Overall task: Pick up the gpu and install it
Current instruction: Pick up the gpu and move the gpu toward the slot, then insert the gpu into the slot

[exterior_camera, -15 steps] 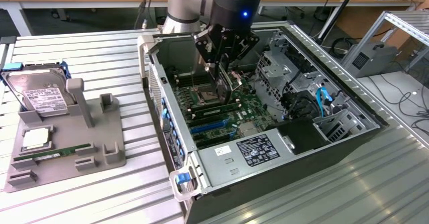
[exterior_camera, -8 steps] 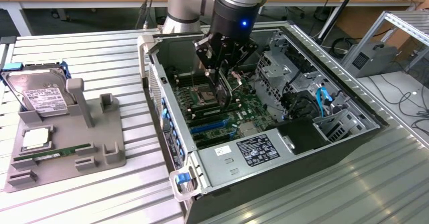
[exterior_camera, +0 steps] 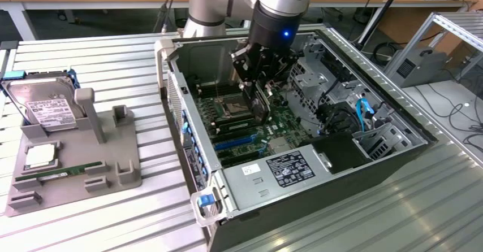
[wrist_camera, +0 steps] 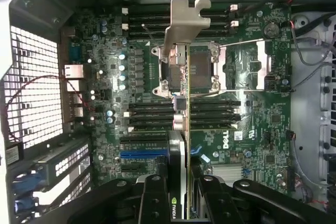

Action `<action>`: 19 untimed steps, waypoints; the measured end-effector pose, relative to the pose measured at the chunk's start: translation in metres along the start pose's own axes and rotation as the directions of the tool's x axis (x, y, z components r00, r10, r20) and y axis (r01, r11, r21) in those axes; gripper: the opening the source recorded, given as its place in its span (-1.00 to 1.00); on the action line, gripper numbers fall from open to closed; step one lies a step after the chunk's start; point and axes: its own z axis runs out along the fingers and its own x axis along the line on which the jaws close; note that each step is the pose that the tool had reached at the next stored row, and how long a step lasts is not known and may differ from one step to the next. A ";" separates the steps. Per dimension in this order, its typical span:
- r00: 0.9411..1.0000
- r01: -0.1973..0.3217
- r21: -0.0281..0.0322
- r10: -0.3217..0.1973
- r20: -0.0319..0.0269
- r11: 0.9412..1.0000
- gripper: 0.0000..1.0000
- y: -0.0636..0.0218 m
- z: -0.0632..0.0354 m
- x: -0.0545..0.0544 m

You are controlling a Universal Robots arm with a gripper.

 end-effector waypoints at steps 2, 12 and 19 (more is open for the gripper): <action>1.000 0.000 0.000 0.000 -0.002 1.000 -0.47 0.0002 0.0009 -0.006; 1.000 0.000 0.000 0.000 -0.008 1.000 -0.47 0.0013 0.0035 -0.039; 1.000 0.000 0.000 0.000 -0.008 1.000 -0.47 0.0013 0.0035 -0.039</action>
